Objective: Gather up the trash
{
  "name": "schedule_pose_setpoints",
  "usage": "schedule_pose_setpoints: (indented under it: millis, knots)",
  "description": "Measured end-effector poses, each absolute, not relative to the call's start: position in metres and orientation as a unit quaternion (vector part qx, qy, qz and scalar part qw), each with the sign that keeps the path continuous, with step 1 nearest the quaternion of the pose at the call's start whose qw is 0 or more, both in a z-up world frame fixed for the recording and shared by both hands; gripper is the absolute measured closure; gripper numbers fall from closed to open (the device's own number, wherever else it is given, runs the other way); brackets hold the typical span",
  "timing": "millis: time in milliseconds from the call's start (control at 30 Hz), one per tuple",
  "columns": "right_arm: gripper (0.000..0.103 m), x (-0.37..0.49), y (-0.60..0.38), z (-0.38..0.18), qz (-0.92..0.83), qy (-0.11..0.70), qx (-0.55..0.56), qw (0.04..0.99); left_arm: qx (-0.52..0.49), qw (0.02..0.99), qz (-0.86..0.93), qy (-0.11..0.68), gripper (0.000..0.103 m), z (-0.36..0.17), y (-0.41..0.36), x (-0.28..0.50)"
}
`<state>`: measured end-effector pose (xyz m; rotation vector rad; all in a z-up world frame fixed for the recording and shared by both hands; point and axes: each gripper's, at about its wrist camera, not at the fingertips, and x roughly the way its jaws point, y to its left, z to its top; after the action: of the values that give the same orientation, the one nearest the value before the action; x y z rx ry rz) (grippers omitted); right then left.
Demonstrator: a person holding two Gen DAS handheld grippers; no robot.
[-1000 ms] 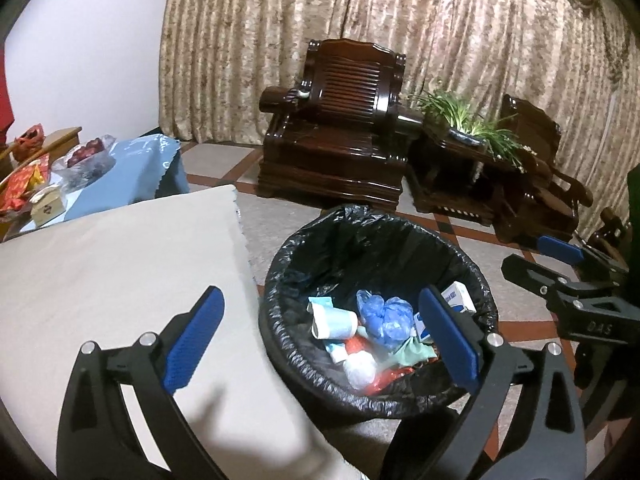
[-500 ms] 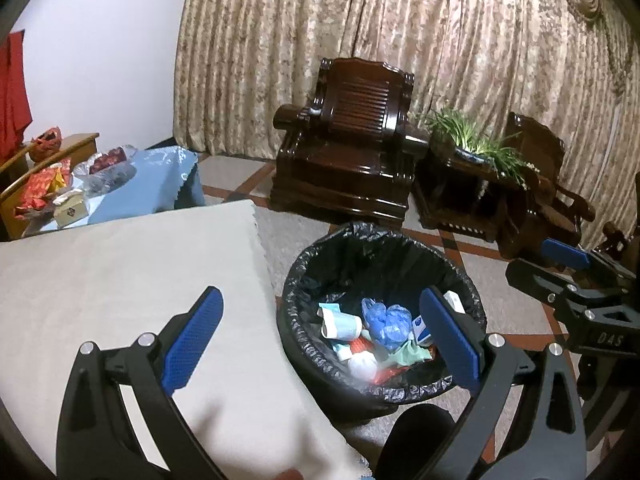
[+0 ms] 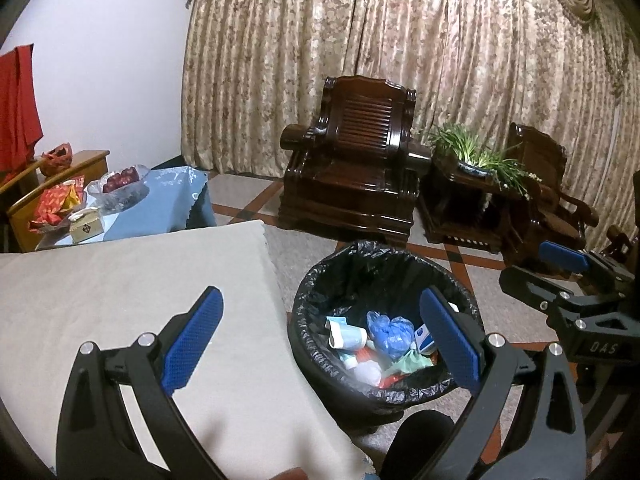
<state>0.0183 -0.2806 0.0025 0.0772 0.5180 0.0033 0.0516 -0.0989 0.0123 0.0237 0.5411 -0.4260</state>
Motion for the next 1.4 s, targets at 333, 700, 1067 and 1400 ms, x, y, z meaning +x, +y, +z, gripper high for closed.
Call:
schedule_pose_setpoints:
  millis: [333,700,1067,1400]
  knots:
    - [0.006,0.017,-0.2792,0.0045,0.003,0.254,0.037,0.967,0.013,0.943,-0.209,0.258,0.007,0.0149,-0.0985,0.0449]
    - [0.006,0.0165,-0.2781,0.0042,0.003,0.254,0.037,0.967,0.014,0.943,-0.208,0.258,0.007,0.0151,-0.0984,0.0443]
    - [0.006,0.0166,-0.2786,0.0036,0.003,0.254,0.037,0.967,0.014,0.943,-0.208,0.258,0.007,0.0149,-0.0984,0.0443]
    - [0.006,0.0166,-0.2788,0.0035,0.003,0.254,0.037,0.967,0.014,0.943,-0.208,0.258,0.007,0.0151,-0.0982,0.0447]
